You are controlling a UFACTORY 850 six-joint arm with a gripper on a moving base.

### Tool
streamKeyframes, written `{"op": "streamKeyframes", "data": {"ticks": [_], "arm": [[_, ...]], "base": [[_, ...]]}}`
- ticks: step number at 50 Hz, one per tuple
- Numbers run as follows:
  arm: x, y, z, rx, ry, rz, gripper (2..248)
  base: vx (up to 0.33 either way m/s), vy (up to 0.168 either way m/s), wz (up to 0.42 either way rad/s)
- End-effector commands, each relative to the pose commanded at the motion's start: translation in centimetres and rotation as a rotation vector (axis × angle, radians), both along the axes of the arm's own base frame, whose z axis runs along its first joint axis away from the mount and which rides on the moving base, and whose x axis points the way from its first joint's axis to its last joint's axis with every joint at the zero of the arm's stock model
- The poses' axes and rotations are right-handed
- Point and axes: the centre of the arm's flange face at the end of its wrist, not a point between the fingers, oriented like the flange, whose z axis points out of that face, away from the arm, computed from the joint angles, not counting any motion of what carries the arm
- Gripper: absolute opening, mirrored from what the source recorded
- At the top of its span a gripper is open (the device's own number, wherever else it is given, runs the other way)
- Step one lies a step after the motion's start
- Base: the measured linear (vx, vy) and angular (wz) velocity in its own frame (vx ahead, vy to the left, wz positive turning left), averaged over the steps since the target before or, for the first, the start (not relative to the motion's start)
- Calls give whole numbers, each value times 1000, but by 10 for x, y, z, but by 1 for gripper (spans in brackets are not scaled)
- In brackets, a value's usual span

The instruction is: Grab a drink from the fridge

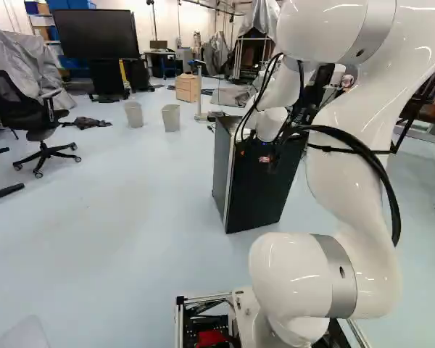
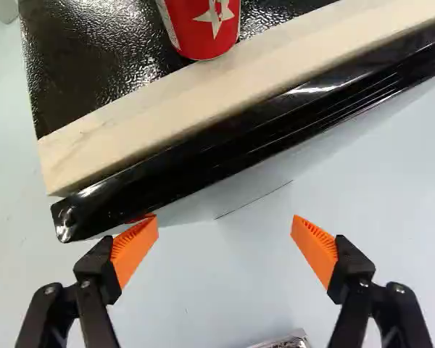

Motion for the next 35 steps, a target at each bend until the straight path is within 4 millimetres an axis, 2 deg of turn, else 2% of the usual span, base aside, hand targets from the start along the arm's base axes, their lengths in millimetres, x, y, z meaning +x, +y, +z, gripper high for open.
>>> {"op": "streamKeyframes", "data": {"ticks": [35], "arm": [[-57, 0, 5, -11, -19, -27, 247]], "base": [[0, 0, 0]]}}
